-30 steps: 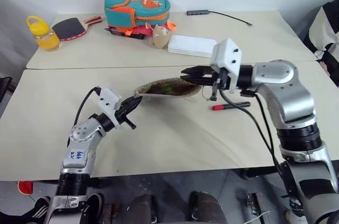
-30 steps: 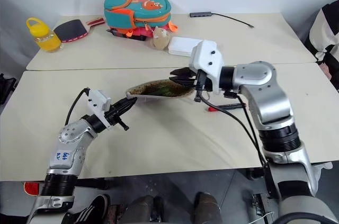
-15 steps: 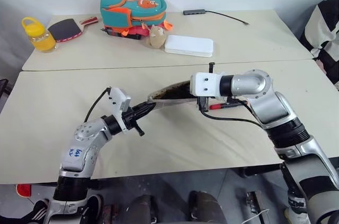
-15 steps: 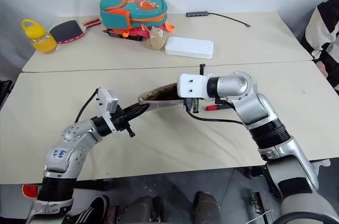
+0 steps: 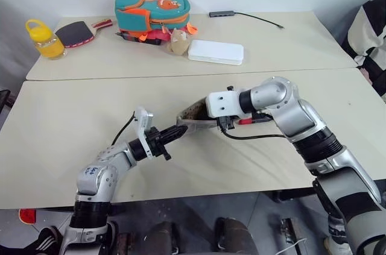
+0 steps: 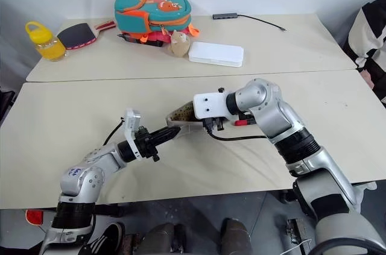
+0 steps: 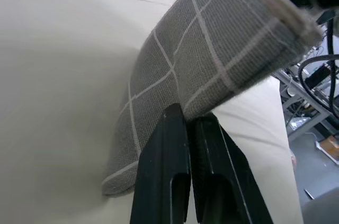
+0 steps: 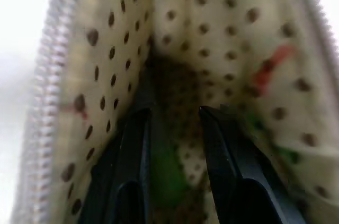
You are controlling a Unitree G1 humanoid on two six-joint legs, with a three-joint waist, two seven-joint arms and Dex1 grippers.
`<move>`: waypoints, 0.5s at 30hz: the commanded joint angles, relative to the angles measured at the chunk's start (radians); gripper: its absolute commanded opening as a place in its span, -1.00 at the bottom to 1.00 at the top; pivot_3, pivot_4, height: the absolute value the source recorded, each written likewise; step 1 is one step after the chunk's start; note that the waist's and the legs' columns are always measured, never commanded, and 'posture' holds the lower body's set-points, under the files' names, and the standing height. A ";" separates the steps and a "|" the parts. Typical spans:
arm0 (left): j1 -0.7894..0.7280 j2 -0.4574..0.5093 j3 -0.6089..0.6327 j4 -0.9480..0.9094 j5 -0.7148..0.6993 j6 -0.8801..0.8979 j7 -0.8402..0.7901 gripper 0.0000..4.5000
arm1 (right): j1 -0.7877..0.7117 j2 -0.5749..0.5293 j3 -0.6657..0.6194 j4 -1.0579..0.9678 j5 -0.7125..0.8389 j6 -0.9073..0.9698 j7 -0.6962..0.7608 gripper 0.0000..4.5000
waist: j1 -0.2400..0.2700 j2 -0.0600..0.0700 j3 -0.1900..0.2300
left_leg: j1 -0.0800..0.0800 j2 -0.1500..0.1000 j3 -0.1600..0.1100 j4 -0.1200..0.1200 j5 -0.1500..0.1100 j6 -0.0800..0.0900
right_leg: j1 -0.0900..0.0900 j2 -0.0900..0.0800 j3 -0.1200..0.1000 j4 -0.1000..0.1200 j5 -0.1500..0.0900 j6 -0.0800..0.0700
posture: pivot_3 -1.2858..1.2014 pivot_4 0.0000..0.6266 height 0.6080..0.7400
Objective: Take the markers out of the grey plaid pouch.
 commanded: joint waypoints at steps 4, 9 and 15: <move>-0.004 -0.006 0.003 -0.001 -0.004 -0.023 -0.010 -1.00 | -0.039 0.027 0.019 0.055 -0.045 -0.010 -0.002 -0.35 | -0.001 0.000 0.000 | 0.000 0.000 0.000 0.000 0.000 0.000 | 0.000 0.000 0.000 0.000 0.000 0.000 | 0.03 -0.52 1.00; -0.001 -0.013 0.014 -0.024 -0.041 -0.007 -0.021 -1.00 | -0.042 0.042 0.019 0.076 -0.070 -0.031 -0.026 -0.11 | -0.001 0.000 0.000 | 0.000 0.000 0.000 0.000 0.000 0.000 | 0.000 0.000 0.000 0.000 0.000 0.000 | 0.03 -0.52 1.00; 0.007 -0.015 0.008 -0.036 -0.046 0.004 -0.018 -1.00 | -0.033 0.057 0.024 0.097 -0.091 -0.063 -0.044 0.15 | -0.001 0.000 0.000 | 0.000 0.000 0.000 0.000 0.000 -0.001 | 0.000 0.000 0.000 0.000 0.000 0.000 | 0.03 -0.52 1.00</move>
